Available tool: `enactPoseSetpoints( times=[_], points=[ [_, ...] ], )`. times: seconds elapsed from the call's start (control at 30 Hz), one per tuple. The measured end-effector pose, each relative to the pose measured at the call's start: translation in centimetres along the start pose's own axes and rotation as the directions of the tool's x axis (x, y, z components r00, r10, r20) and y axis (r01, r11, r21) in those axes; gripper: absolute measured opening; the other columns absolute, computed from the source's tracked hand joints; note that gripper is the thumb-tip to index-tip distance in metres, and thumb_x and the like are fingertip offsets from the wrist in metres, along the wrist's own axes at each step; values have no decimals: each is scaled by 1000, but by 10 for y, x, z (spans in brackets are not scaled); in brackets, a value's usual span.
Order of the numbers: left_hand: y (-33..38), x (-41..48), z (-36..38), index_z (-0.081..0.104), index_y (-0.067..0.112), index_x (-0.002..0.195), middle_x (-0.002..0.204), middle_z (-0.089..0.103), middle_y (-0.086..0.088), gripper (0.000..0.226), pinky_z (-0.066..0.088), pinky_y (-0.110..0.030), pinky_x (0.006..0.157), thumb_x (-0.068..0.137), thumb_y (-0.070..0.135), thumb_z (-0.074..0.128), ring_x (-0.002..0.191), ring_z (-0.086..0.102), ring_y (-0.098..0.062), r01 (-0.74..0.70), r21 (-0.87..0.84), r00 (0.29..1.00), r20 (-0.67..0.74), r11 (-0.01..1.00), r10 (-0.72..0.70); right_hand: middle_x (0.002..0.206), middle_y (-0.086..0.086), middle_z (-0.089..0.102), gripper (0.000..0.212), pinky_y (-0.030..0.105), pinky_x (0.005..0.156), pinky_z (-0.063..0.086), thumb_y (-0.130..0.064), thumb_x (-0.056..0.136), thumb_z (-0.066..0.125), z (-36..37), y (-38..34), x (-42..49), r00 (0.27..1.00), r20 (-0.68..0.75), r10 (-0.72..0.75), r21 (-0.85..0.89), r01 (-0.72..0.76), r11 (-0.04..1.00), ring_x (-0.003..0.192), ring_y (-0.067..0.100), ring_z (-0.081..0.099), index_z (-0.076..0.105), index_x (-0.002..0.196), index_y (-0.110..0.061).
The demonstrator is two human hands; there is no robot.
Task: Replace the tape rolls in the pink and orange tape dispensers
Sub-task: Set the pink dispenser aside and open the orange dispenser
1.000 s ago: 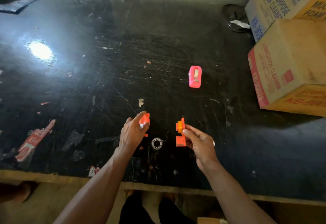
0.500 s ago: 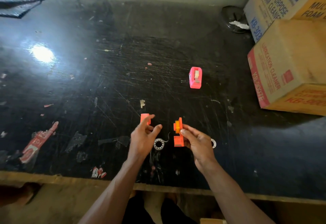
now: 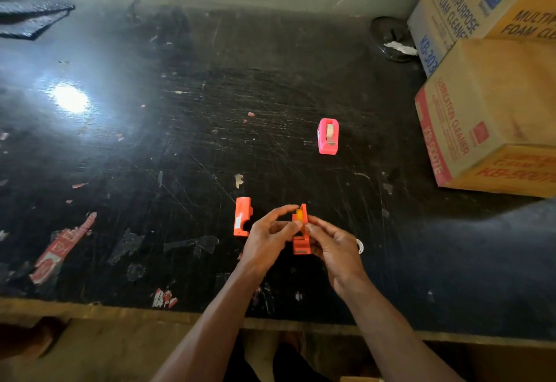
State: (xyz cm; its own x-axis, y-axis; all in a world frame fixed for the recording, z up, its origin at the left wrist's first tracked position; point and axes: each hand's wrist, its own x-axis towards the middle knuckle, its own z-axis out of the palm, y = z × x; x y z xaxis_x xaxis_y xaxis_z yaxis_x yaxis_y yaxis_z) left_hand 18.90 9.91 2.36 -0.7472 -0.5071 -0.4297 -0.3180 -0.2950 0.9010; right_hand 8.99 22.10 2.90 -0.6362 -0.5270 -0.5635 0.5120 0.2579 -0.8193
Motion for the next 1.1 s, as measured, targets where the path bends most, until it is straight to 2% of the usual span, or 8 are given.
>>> enactPoseSetpoints(
  times=[0.1, 0.2, 0.27, 0.4, 0.57, 0.67, 0.8, 1.1],
  points=[
    [0, 0, -2, 62, 34, 131, 103, 78, 3, 35, 57, -17, 68, 100, 20, 65, 86, 75, 2, 3, 34, 999, -32, 999, -2, 104, 2, 81, 22, 40, 89, 61, -16, 97, 66, -3, 1, 1, 1000, -10, -15, -10, 15, 1000, 97, 17, 78, 75, 117, -20],
    [-7, 8, -12, 62, 41, 131, 108, 77, 6, 37, 56, -32, 93, 97, 30, 69, 103, 73, -5, 20, 118, 995, -95, 993, -9, 101, -1, 82, 23, 36, 86, 61, -15, 96, 67, -9, 2, 3, 999, -34, -29, -14, 28, 999, 95, 14, 78, 75, 117, -20],
    [-9, 17, -21, 63, 40, 133, 108, 77, 6, 40, 55, -36, 100, 94, 34, 72, 105, 71, -6, 34, 196, 988, -155, 980, -3, 101, -1, 82, 24, 33, 83, 60, -14, 96, 68, -13, 3, 6, 999, -47, -24, -15, 24, 1000, 94, 13, 78, 75, 118, -19],
    [-10, 39, -35, 64, 34, 134, 105, 75, 7, 42, 53, -16, 81, 93, 32, 74, 91, 69, 0, 30, 506, 976, -199, 862, 84, 103, -2, 81, 26, 35, 89, 61, -16, 94, 70, -19, 9, 11, 994, -106, -13, -32, 9, 999, 98, 15, 77, 75, 119, -22],
    [-23, 57, -40, 61, 32, 135, 107, 71, -1, 43, 54, -33, 80, 93, 33, 72, 95, 71, -21, 10, 788, 967, -163, 616, 194, 107, -6, 80, 27, 43, 101, 56, -20, 94, 71, -21, 16, 15, 991, -131, 7, -70, -17, 997, 103, 11, 75, 75, 120, -27],
    [-25, 61, -36, 59, 29, 137, 107, 63, -8, 42, 53, -39, 78, 96, 30, 68, 99, 66, -31, 8, 842, 973, -130, 540, 188, 110, -7, 80, 27, 45, 104, 55, -22, 93, 72, -22, 19, 16, 991, -134, 3, -87, -15, 996, 107, 11, 74, 76, 119, -28],
    [-31, 63, -32, 54, 25, 144, 122, 61, -13, 46, 54, -43, 89, 100, 29, 64, 121, 57, -32, 27, 891, 978, -117, 454, 171, 110, -7, 80, 26, 46, 102, 55, -22, 93, 72, -23, 20, 17, 991, -130, 0, -93, -13, 996, 107, 12, 74, 76, 119, -27],
    [-34, 55, -31, 49, 25, 150, 119, 64, -12, 57, 56, -39, 86, 97, 33, 68, 114, 63, -28, 2, 866, 958, -144, 500, 246, 101, -12, 81, 28, 39, 95, 60, -20, 94, 72, -21, 20, 16, 991, -135, -25, -101, 11, 995, 94, 6, 76, 75, 122, -25]
  ],
)
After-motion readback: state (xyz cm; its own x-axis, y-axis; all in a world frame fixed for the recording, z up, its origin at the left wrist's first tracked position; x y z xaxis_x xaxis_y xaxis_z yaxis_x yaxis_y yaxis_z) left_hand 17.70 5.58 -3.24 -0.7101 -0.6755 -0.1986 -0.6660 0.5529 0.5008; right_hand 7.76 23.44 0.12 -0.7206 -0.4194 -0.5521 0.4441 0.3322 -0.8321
